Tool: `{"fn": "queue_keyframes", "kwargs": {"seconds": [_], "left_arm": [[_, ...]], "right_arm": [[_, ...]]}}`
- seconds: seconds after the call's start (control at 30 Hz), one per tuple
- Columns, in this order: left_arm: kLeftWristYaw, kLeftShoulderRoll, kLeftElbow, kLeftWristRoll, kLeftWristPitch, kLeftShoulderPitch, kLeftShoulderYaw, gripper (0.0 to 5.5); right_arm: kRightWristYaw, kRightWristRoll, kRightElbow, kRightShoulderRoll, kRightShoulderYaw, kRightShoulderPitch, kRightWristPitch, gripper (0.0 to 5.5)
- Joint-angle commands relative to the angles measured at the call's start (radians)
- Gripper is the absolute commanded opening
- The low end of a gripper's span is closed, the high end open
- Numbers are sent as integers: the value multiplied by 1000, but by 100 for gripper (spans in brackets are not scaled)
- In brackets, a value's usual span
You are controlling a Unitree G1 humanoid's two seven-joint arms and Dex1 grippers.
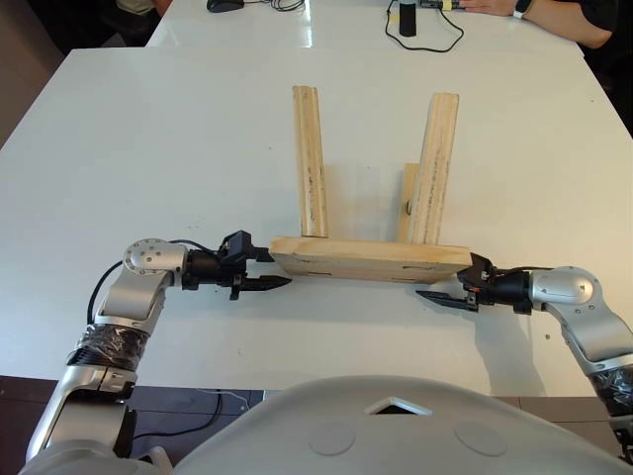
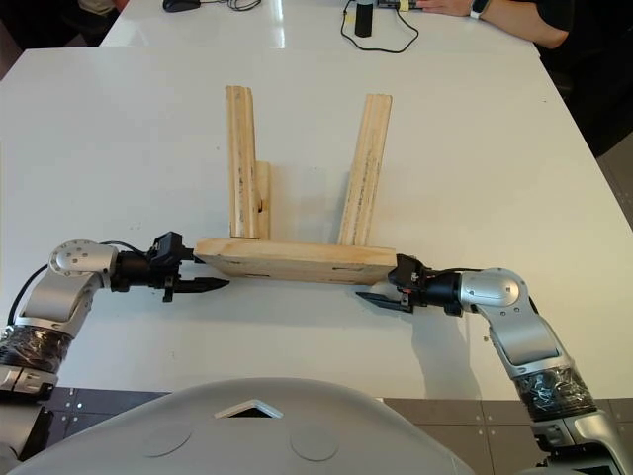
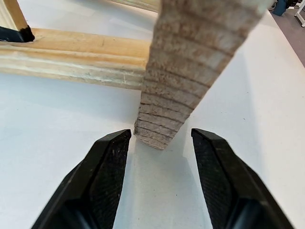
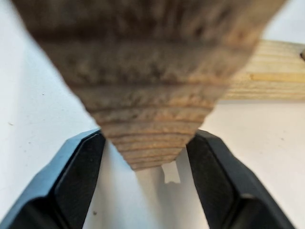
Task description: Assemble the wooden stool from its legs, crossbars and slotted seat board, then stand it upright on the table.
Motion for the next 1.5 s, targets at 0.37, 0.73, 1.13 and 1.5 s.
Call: {"fn": "queue_keyframes", "kwargs": {"seconds": [0.37, 0.73, 1.13, 1.5], "left_arm": [[14, -40, 38, 56, -64, -22, -60, 143], [-40, 90, -381, -269, 280, 76, 61, 142], [452, 147, -734, -1236, 585, 7, 303, 142], [823, 37, -666, -1430, 555, -144, 215, 142]], "right_arm": [[26, -11, 11, -16, 21, -13, 22, 161], [88, 473, -359, -79, -190, 113, 367, 142], [-477, 1532, -667, -147, -401, -36, 384, 142], [-800, 1617, -567, -9, -274, -257, 338, 143]]}}
